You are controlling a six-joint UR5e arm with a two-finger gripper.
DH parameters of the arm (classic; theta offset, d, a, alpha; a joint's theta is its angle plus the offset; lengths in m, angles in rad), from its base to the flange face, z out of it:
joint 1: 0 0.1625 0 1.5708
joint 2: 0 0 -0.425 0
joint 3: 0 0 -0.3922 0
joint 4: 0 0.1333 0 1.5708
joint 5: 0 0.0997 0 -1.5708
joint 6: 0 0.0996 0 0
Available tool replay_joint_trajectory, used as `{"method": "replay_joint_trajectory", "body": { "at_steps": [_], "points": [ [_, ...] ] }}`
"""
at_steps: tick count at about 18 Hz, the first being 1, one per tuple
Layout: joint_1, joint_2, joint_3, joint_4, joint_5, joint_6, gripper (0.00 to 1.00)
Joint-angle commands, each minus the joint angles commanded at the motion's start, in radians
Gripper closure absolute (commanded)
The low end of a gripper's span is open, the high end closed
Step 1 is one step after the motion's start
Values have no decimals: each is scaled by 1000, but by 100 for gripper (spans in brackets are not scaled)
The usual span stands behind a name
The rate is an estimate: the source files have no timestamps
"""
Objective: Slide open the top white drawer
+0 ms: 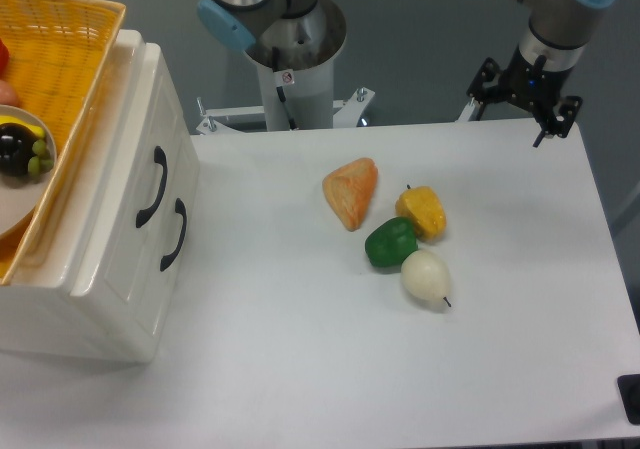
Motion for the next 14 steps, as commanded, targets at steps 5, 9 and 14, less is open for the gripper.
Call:
{"method": "replay_joint_trajectory", "body": {
  "at_steps": [5,9,14],
  "points": [
    [-2,0,2,-3,0,0,0],
    [-15,-5,-8,-5,-8,-12,0],
    [-40,8,-54,-12,-5,-58,0]
  ]
}}
